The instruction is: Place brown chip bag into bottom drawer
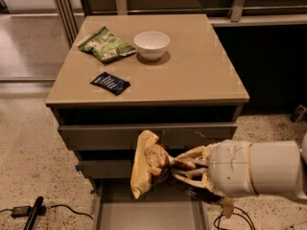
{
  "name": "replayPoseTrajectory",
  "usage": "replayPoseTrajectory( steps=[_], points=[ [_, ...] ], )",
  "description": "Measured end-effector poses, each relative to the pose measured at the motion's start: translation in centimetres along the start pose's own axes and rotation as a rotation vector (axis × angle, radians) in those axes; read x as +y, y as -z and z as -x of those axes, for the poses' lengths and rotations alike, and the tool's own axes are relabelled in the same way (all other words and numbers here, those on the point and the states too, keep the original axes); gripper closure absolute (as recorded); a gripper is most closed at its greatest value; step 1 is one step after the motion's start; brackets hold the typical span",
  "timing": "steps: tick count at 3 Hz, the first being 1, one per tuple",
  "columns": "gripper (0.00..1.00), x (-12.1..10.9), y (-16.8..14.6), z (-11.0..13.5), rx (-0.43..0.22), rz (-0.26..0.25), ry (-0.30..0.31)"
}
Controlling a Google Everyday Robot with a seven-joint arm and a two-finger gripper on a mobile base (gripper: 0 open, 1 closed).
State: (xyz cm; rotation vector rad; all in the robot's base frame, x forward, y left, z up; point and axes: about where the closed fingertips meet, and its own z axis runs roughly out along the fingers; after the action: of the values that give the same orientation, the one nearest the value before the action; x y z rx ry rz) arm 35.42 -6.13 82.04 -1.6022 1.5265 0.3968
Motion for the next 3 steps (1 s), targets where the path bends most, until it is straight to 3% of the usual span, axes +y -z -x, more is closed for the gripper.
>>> replayPoseTrajectory(
  steps=[1,2,3],
  points=[
    [1.00,2.9,-3.2,-2.4,-0.006,0.035,0.016],
    [1.00,4.1,-6.7,-4.9,0.021,0.057,0.037],
    [1.00,3.7,-10.5,-7.5,0.080,0.068,0.068]
  ],
)
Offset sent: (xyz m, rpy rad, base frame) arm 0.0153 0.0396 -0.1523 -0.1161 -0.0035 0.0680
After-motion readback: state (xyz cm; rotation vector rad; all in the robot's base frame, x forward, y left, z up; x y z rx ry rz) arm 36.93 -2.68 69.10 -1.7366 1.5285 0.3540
